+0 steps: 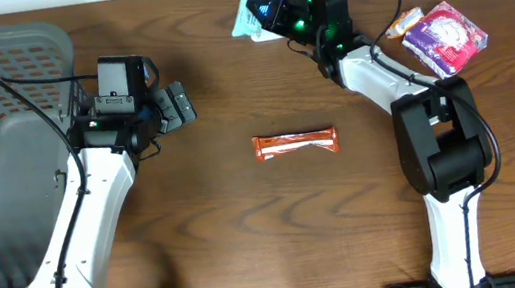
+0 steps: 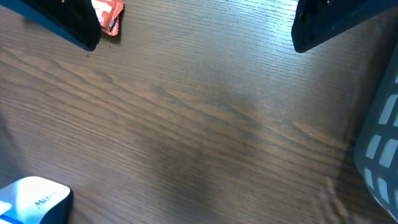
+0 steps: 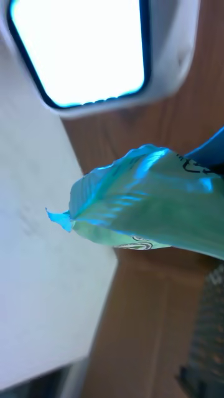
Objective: Scan the item barcode
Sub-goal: 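Hold the green package up to the scanner, then set the green package down beside the purple package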
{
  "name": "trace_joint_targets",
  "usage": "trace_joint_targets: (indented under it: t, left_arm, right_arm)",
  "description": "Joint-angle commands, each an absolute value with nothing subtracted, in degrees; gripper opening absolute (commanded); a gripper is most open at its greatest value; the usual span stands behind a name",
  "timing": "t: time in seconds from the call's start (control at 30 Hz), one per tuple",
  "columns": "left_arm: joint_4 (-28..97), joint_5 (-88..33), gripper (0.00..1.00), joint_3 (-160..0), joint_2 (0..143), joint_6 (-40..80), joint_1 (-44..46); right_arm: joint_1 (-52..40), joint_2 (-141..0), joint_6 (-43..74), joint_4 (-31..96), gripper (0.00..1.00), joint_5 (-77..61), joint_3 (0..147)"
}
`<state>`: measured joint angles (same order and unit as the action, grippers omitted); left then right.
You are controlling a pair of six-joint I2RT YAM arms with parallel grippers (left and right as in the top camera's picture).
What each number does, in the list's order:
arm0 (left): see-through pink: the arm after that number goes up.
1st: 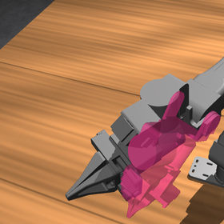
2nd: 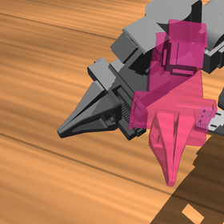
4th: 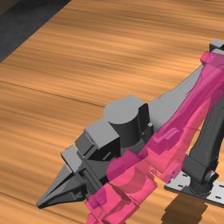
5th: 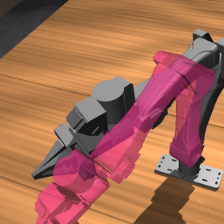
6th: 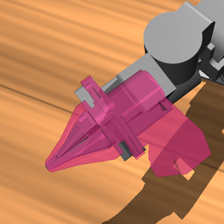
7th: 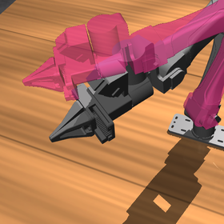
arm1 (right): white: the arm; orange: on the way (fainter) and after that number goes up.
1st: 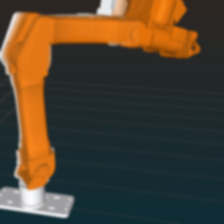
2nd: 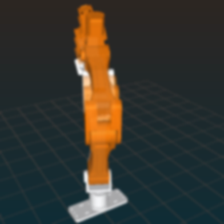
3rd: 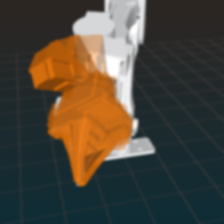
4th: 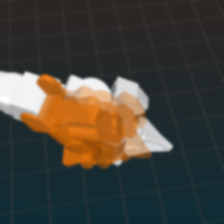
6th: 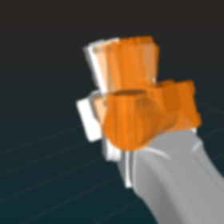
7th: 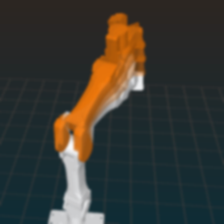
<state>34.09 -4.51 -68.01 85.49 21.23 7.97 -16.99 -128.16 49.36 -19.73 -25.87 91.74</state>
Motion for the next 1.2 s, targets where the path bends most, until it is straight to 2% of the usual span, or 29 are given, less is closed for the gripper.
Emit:
trace_joint_targets:
  t: [0.0, 0.13, 0.2, 0.27, 0.4, 0.43, 0.47, 0.5, 0.53, 0.57, 0.7, 0.8, 0.93, 1.07, 1.17]
  left_arm:
    - [34.1, -4.0, 0.98, -69.6, 84.5, 22.0, 7.9]
    - [34.1, -4.0, 0.98, -69.6, 84.5, 22.0, 7.9]
    - [34.1, -4.0, 0.98, -69.6, 84.5, 22.0, 7.9]
    - [34.1, -4.0, 0.98, -69.6, 84.5, 22.0, 7.9]
    - [34.1, -4.0, 0.98, -69.6, 84.5, 22.0, 7.9]
    - [34.1, -4.0, 0.98, -69.6, 84.5, 22.0, 7.9]
    - [34.1, -4.0, 0.98, -69.6, 84.5, 22.0, 7.9]
    - [34.1, -4.0, 0.98, -69.6, 84.5, 22.0, 7.9]
    - [34.1, -4.0, 0.98, -69.6, 84.5, 22.0, 7.9]
    - [34.1, -4.0, 0.98, -69.6, 84.5, 22.0, 7.9]
    - [34.1, -4.0, 0.98, -69.6, 84.5, 22.0, 7.9]
    - [34.1, -4.0, 0.98, -69.6, 84.5, 22.0, 7.9]
    - [34.1, -4.0, 0.98, -69.6, 84.5, 22.0, 7.9]
    - [34.1, -4.0, 0.98, -69.6, 84.5, 22.0, 7.9]
    - [34.1, -4.0, 0.98, -69.6, 84.5, 22.0, 7.9]
  right_arm:
    - [-13.6, -128.2, 42.2, -13.2, 0.01, -24.6, 99.3]
    - [-7.5, -126.8, 29.0, 13.6, 0.01, -19.4, 112.3]
    - [-4.1, -126.7, 23.6, 31.8, 0.01, -9.1, 120.3]
    - [-0.6, -126.7, 22.2, 43.8, 0.01, 0.5, 124.5]
    - [3.7, -126.8, 20.5, 49.3, 0.01, -2.5, 122.3]
    - [4.2, -126.8, 20.5, 49.9, 0.04, -4.3, 121.2]
    - [4.3, -126.8, 20.5, 50.2, 0.14, -5.6, 120.0]
    - [4.3, -126.8, 20.5, 50.9, 0.32, -6.3, 118.7]
    - [4.2, -126.8, 20.5, 51.6, 0.54, -6.3, 118.3]
    - [4.1, -126.8, 20.5, 52.5, 0.63, -6.3, 117.9]
    - [3.2, -126.5, 20.0, 57.7, 0.68, -7.2, 117.6]
    - [1.2, -124.6, 16.1, 60.7, 0.71, -15.8, 117.7]
    - [-3.0, -121.9, 0.3, 65.5, 0.77, -30.5, 117.7]
    - [-9.7, -122.1, -13.1, 71.7, 0.74, -30.9, 116.8]
    - [-15.1, -122.2, -15.7, 71.4, 0.74, -23.3, 113.4]
